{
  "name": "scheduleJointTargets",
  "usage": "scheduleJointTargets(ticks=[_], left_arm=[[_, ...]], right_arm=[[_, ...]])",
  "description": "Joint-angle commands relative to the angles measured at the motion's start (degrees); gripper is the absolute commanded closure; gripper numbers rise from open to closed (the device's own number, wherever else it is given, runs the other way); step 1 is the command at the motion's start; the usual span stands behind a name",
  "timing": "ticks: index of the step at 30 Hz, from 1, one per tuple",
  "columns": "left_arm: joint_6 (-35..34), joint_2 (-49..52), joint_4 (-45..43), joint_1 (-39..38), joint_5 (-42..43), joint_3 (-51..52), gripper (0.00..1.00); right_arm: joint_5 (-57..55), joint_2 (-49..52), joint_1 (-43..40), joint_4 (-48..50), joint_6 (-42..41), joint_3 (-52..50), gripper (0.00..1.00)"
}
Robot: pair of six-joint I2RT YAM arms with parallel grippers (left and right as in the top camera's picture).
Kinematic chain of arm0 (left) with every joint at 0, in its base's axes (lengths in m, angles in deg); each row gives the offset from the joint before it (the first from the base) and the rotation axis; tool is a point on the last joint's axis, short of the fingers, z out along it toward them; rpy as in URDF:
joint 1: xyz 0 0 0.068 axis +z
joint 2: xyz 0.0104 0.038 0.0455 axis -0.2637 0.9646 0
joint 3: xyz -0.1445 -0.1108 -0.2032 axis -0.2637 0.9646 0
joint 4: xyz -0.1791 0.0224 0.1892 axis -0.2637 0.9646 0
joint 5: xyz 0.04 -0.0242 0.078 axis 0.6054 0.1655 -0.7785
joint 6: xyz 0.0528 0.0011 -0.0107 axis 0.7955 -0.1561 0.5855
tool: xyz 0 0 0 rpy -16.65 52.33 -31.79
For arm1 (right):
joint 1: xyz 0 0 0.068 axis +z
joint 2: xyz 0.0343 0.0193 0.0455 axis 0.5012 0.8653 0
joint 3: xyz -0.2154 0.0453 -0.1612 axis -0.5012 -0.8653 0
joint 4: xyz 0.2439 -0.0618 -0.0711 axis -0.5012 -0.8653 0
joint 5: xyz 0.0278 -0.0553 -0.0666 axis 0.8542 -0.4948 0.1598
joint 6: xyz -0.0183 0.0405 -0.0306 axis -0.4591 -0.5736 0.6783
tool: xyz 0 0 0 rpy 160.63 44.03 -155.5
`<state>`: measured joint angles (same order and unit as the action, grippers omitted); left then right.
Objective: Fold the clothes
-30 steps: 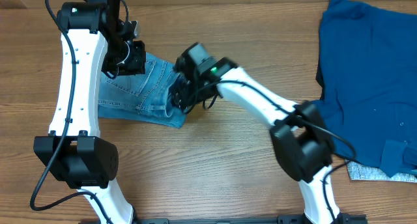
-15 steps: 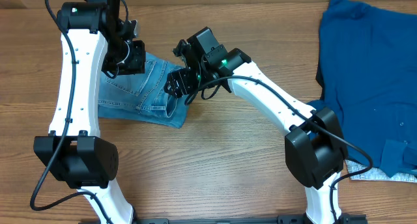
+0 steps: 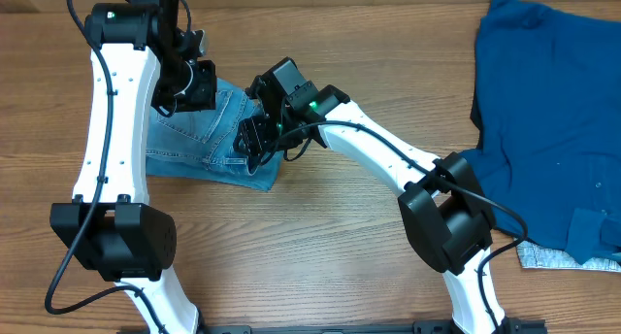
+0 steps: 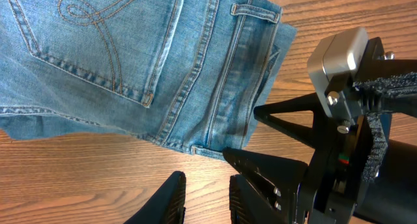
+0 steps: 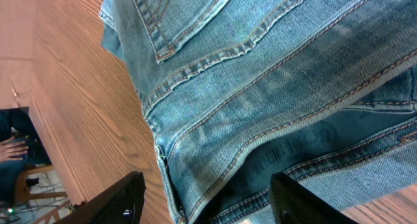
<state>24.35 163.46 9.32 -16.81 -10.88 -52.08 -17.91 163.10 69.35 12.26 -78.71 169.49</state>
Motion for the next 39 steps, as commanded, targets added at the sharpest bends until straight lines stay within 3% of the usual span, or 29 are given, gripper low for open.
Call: scheduleJointTargets(ticks=[1, 4, 6, 7, 10, 15, 17, 18, 19, 29, 34, 39], left_arm=[[0.52, -1.84, 0.04, -0.11, -0.61, -1.7, 0.73], [0.52, -1.84, 0.0, -0.11, -0.61, -1.7, 0.73], [0.52, -1.84, 0.02, -0.11, -0.61, -1.7, 0.73], [0.52, -1.84, 0.07, -0.11, -0.61, -1.7, 0.74], [0.52, -1.84, 0.17, -0.11, -0.61, -1.7, 0.74], [1.6, -1.84, 0.46, -0.11, -0.72, -1.7, 0.74], [1.57, -1.84, 0.48, -0.11, -1.49, -1.7, 0.74], [1.57, -1.84, 0.42, -0.11, -1.46, -1.7, 0.74], [1.57, -1.84, 0.39, -0.11, -1.46, -1.7, 0.74], [1.55, -1.84, 0.63, -0.11, -1.46, -1.7, 0.73], [1.57, -1.84, 1.01, -0.11, -1.49, -1.7, 0.62], [1.57, -1.84, 1.03, -0.11, -1.51, -1.7, 0.55]], right_arm=[[0.98, 2.03, 0.0, 0.46, -2.43, 0.61, 0.37], [1.03, 2.6, 0.0, 1.09, -3.89, 0.61, 0.5], [1.27, 2.6, 0.0, 2.25, -3.87, 0.61, 0.53], [1.7, 2.6, 0.0, 2.64, -3.87, 0.61, 0.6], [2.38, 2.6, 0.0, 2.6, -3.87, 0.61, 0.96], [7.32, 0.35, -1.14, -4.35, -3.85, 0.92, 0.96], [-3.82, -1.51, -1.97, -10.05, -3.87, 0.92, 0.96], [-14.58, -1.57, -2.73, -14.03, -6.99, 0.79, 0.96], [-17.09, -1.16, -3.04, -15.1, -8.72, 0.44, 0.96], [-21.11, -0.87, -3.34, -15.34, -8.35, -1.31, 0.95], [-27.8, -0.79, -3.37, -16.79, -9.03, -2.19, 0.95], [-27.8, -0.61, -3.67, -17.51, -9.01, -3.15, 0.87]])
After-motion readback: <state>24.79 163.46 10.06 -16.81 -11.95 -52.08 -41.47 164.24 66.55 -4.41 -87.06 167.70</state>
